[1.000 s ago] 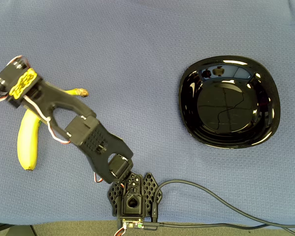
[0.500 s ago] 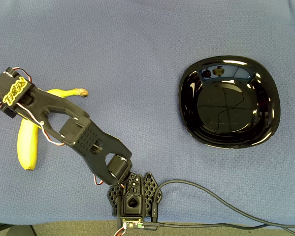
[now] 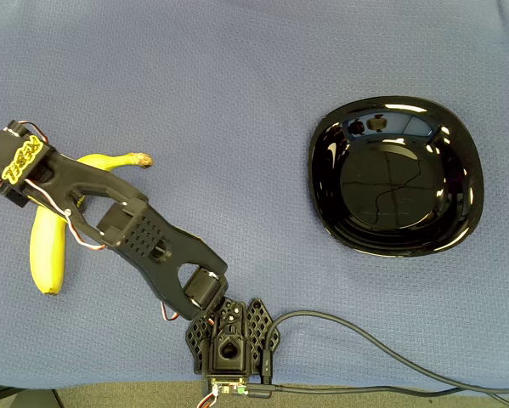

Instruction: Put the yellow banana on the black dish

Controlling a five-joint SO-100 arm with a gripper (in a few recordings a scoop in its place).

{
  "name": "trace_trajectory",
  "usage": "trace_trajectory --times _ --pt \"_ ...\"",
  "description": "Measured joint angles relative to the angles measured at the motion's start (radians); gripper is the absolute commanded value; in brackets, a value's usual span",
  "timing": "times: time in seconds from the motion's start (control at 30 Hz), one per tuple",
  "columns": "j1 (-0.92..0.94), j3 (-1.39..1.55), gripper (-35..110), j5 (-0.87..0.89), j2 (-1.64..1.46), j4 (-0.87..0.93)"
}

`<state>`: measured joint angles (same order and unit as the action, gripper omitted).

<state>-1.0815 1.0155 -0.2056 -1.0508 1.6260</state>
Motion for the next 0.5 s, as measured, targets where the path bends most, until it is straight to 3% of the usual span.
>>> trace_trajectory --times 0.5 --pt "-0.011 -0.018 34 -0.049 0.063 -0.017"
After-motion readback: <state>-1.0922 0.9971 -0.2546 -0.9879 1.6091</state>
